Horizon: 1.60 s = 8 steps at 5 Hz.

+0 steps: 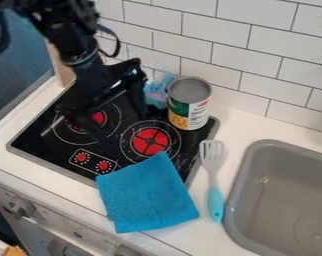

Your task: Move the blue object above the right burner

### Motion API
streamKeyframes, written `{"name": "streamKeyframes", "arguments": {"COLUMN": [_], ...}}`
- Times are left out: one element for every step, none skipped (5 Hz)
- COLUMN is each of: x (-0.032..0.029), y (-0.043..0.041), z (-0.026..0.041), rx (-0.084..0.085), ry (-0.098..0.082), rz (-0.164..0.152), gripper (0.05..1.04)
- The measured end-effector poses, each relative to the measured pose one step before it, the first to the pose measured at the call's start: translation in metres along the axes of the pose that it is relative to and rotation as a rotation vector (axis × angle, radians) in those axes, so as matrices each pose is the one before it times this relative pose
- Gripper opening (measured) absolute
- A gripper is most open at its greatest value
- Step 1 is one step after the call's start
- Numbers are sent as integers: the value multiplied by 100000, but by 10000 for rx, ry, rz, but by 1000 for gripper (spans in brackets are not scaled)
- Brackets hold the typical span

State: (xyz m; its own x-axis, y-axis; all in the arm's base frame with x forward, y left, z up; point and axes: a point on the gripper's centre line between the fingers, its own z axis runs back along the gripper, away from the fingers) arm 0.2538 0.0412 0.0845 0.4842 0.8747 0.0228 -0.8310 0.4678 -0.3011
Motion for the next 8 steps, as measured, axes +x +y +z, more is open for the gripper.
{"name": "streamKeyframes", "arguments": {"x": [2777,1863,1772,864,532,277,63,-308], "y": [-191,-1149,-1463,-1918,-1563,-1020,-618,376], "z": [-1102,-597,-1044,-785,-1512,-1948,-1485,-1771], "rx": [73,26,-163,130,92,213,42,299], "ry": [-434,-508,-537,-743,-69,191,163,794], "rz": [787,336,571,252,342,409,232,268], "gripper": [999,999,999,999,999,999,999,999]}}
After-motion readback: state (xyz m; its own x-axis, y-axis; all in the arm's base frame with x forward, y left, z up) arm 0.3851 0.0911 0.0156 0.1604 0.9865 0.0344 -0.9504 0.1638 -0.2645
